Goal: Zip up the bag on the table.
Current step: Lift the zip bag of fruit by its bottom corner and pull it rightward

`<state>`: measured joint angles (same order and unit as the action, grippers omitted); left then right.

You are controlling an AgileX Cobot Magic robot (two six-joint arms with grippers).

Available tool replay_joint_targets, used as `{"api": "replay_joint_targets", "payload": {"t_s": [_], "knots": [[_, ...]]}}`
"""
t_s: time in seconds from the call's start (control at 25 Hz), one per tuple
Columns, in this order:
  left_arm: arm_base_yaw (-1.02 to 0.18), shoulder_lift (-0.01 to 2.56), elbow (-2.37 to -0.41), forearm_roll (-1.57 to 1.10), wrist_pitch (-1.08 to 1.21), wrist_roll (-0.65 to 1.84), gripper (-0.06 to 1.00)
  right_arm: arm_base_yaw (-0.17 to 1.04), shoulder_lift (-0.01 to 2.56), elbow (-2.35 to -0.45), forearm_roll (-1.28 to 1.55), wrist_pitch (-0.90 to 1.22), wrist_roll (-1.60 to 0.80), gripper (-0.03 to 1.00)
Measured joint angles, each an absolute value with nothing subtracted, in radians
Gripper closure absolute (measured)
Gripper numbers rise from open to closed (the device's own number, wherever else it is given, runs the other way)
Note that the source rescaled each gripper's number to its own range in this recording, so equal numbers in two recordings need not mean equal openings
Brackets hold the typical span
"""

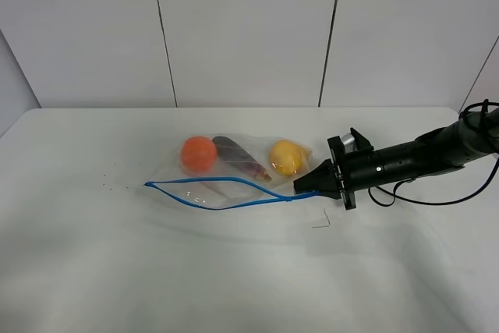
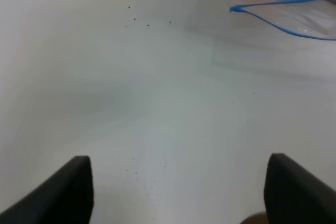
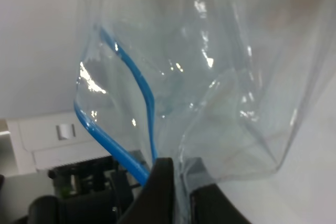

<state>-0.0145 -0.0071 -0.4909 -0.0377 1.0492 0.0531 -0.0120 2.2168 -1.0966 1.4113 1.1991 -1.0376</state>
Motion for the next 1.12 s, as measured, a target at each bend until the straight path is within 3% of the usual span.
{"api": "replay_joint_targets", "payload": {"t_s": [1.12], "knots": [[-0.014,-0.007,-0.491,-0.038,1.049,0.053,-0.05,-0.012,2.124,-1.097,1.433,1.201,-0.895,0.97]]}}
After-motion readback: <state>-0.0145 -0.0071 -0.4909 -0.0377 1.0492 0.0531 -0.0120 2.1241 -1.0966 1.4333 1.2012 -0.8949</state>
